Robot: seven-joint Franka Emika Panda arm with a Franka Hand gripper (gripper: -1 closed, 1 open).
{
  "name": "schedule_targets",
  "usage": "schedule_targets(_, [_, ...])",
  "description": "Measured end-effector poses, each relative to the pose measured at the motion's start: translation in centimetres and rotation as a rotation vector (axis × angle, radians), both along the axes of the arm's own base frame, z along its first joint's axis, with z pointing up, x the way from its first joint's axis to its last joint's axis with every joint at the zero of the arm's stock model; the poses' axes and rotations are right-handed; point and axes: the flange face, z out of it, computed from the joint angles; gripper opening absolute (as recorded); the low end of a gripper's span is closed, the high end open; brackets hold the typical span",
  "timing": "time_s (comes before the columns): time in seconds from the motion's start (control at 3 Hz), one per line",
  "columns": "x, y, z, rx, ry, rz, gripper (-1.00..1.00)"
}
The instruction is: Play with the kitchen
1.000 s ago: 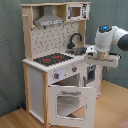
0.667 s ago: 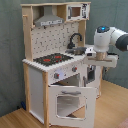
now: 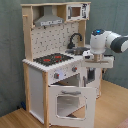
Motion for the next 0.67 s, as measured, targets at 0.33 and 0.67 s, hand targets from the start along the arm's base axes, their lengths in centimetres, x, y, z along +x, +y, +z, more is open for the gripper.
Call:
schedule_targets(0.33, [2.2,-1.1,-1.0,0.011,0.033,0.04,1.0])
schedule_targets(0.67, [4.0,-1.9,-1.8,0.029,0.056,0.094,1.0])
